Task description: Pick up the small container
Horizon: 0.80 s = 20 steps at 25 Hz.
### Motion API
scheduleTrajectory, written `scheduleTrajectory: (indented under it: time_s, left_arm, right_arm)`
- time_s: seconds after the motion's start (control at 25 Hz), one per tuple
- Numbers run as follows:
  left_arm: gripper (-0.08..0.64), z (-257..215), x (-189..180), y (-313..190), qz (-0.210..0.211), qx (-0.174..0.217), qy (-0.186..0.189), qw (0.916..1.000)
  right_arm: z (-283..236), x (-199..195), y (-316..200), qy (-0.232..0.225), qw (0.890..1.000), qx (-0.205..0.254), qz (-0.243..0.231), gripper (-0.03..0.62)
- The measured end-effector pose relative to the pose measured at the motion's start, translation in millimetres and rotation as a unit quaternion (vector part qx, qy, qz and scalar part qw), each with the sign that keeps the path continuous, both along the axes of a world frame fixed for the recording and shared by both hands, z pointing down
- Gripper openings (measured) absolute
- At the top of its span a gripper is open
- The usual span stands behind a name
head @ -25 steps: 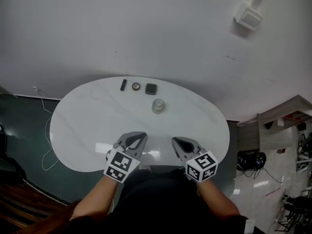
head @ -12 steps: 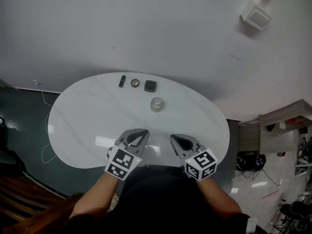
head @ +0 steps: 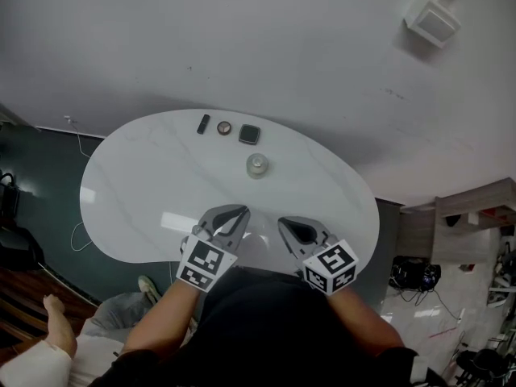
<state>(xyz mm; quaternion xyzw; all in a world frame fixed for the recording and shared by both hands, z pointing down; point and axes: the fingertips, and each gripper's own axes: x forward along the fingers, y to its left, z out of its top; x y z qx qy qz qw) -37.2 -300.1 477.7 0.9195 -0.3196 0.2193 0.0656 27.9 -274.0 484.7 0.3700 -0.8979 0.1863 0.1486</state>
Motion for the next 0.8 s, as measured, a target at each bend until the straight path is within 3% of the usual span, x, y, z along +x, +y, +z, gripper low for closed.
scheduleTrajectory:
  time_s: [0.8]
  left_arm:
    - [0.11, 51.4, -3.4, -50.9, -0.029, -0.015, -0.063, 0.9975]
  right_arm:
    - [8.7, 28.2, -0.4, -0.016, 1.0, -0.01, 0.025, -0.004]
